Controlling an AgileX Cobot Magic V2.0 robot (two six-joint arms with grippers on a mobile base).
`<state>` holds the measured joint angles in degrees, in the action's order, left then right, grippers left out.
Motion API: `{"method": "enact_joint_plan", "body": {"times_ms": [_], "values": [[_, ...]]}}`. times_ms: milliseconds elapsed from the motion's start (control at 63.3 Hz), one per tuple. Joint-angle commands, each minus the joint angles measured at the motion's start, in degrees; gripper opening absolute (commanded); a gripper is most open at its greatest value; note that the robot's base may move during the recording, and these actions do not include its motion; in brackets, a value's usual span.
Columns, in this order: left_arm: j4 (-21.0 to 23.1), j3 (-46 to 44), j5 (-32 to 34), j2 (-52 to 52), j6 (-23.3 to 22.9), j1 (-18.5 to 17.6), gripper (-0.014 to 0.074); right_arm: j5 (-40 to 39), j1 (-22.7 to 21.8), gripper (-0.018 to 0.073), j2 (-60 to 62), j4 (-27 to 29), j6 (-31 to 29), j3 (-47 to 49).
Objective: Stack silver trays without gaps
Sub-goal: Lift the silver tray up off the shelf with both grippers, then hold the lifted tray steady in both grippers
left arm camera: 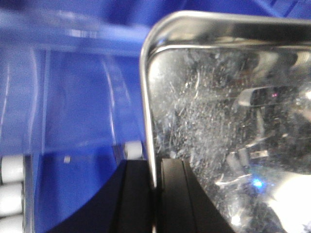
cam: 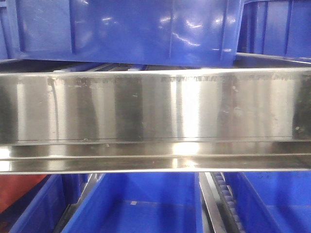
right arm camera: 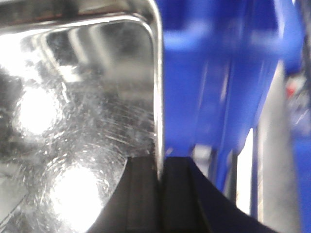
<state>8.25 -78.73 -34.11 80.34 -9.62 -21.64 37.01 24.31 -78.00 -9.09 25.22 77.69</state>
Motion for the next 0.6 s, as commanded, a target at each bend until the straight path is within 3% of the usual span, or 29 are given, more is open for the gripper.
{"method": "enact_joint_plan", "body": {"times_ms": [0,174,584], "values": [[-2.0,-0.3,2.1,-1.3,0.4,0.2,-0.0016,0.6,1.8,-0.0077,0.8,-10.0,4.0,1.6],[-2.0,-0.3,3.7,-1.3,0.4,0.2,-0.0016,2.7,5.1,-0.0077,0.5,-20.3,12.0,1.7],[-2.0,-2.6,4.1,-1.8,0.4,0.2,-0.0016,2.4,5.5,-0.0077,0.4,-20.4,12.2,1.7]]}}
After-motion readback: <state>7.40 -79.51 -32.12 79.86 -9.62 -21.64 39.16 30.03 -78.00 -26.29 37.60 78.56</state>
